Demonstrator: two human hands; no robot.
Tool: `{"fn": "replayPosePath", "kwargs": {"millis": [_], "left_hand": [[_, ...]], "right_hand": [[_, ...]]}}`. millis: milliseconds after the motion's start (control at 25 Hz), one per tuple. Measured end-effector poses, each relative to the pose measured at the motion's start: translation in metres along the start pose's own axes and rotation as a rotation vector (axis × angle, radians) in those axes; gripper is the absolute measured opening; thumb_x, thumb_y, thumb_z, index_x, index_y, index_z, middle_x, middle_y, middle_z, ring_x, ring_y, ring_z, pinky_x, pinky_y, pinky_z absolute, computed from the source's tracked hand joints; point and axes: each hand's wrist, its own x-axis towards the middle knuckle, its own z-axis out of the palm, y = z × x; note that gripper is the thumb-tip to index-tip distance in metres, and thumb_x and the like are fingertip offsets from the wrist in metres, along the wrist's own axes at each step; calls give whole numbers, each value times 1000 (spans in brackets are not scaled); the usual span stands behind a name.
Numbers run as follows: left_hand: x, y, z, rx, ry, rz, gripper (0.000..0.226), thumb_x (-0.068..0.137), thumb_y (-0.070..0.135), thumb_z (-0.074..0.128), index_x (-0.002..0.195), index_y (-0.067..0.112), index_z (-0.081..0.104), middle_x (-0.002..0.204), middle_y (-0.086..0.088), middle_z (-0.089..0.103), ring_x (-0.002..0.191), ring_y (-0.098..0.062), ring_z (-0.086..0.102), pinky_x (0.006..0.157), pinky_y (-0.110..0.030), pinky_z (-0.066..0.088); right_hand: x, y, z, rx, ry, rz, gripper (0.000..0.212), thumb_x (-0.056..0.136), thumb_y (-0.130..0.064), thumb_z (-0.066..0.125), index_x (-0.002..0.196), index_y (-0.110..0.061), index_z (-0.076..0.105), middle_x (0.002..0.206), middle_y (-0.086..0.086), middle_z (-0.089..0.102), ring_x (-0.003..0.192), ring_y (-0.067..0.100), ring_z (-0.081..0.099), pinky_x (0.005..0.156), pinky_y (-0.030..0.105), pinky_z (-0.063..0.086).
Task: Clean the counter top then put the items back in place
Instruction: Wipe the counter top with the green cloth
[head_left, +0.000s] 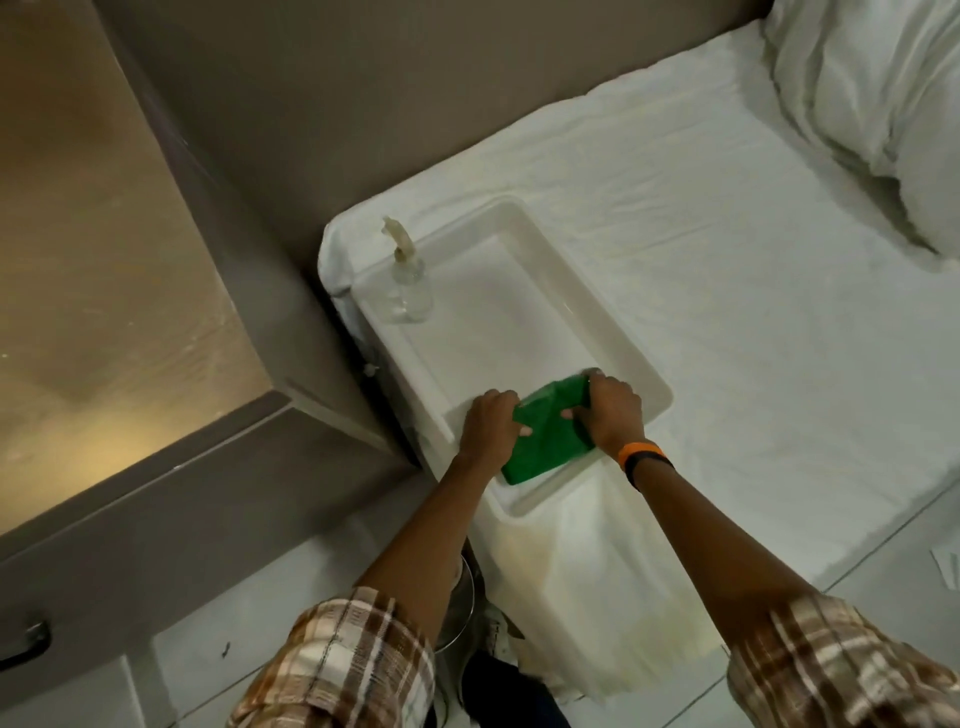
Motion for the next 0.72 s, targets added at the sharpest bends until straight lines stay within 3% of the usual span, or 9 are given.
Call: {"fn": "replayPosePath", "kwargs": {"millis": [120, 240, 360, 480, 600, 720], "left_hand": [[-13, 7, -26, -109, 29, -34, 11, 85, 5, 68, 79, -1, 62, 83, -9, 58, 78, -21, 54, 65, -33, 46], [-43, 31, -78, -154, 85, -27, 9, 90, 2, 54, 81, 1, 56, 79, -6, 58, 76, -19, 55, 60, -28, 41], [-77, 67, -156, -37, 164, 132, 7, 97, 12, 53, 97, 10, 60, 93, -9, 66, 90, -25, 62, 75, -37, 51], [-122, 99, -245, 28, 383, 247, 22, 104, 21, 43, 114, 9, 58, 106, -13, 68, 98, -29, 61, 84, -44, 51], [-168, 100, -319, 158, 614, 232, 49, 103, 47, 27, 97, 10, 59, 76, -12, 67, 69, -32, 62, 60, -41, 50], [-213, 51, -365, 233, 769, 14, 58, 100, 57, 30, 85, 12, 63, 71, -18, 68, 67, -39, 62, 56, -38, 41]], "right_hand": [[-15, -10, -20, 271, -8, -73, 27, 87, -25, 71, 106, -8, 63, 104, 18, 66, 98, 36, 61, 79, 38, 48], [-51, -41, -77, 629, -26, -67, 16, 90, -21, 69, 102, -14, 62, 101, 9, 67, 95, 28, 62, 77, 32, 43], [-92, -83, -152, 942, 2, -81, 13, 89, -12, 68, 101, -15, 64, 97, 3, 71, 99, 30, 66, 80, 35, 51], [-136, -140, -224, 1247, 25, -158, 20, 86, -3, 66, 105, -8, 65, 102, 11, 73, 102, 36, 67, 85, 39, 54], [-164, -210, -267, 1233, 11, -303, 27, 82, -16, 70, 108, -15, 67, 105, 9, 73, 101, 30, 68, 84, 37, 54], [-181, -287, -279, 840, -48, -479, 31, 72, -46, 74, 97, -29, 69, 100, -2, 73, 96, 19, 67, 87, 37, 52]]}}
